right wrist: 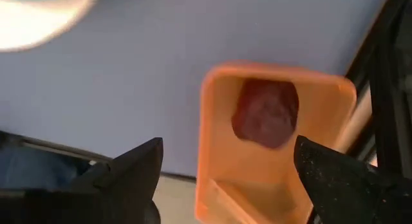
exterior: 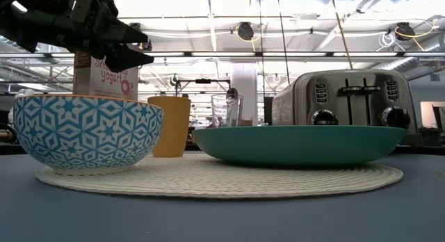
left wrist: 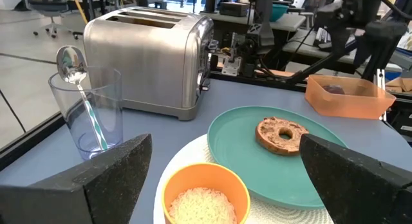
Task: Arrange a breakfast setting
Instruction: Put the apple from the orange bin into the green plate
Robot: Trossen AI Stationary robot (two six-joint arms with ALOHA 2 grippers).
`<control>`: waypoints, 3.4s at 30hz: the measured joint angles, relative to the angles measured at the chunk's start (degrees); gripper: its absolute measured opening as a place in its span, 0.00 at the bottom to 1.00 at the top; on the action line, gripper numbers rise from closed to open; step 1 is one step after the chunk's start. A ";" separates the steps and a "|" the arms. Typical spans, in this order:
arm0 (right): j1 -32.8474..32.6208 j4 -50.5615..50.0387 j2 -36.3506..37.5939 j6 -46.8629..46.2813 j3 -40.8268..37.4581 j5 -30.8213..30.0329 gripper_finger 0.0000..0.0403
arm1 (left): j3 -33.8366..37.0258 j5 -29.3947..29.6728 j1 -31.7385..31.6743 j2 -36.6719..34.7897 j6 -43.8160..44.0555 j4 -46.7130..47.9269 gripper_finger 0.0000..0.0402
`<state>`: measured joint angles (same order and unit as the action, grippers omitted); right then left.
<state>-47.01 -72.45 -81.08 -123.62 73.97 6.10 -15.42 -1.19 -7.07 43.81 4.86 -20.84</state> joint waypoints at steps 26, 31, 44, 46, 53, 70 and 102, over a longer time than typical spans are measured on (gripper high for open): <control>-9.50 2.80 -11.62 0.19 -0.02 -0.10 0.84 | 0.00 0.00 0.00 0.00 0.24 0.00 0.99; -9.48 4.26 -13.59 5.92 -0.04 0.15 0.84 | 0.00 0.00 0.00 0.00 0.26 0.01 0.99; -9.87 1.33 -14.23 -3.56 -0.04 4.43 0.84 | 0.00 0.00 0.00 0.00 0.47 0.00 0.99; -9.88 1.08 -14.23 -4.46 -0.04 4.41 0.84 | 0.00 0.00 0.00 0.00 0.48 0.00 0.99; -10.16 1.58 -14.23 -8.74 -2.99 1.65 0.83 | 0.00 0.00 0.00 0.00 0.71 0.00 0.99; -10.16 11.36 -14.21 -9.65 -9.72 2.75 0.80 | 0.00 0.00 0.00 0.00 1.44 -0.02 0.99; -10.16 15.66 -14.09 -10.70 -12.96 3.05 0.70 | 0.00 0.00 0.00 0.00 1.40 0.00 0.99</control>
<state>-57.17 -56.79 -95.17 -134.32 61.01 9.15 -15.42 -1.19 -7.07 43.81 6.26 -20.84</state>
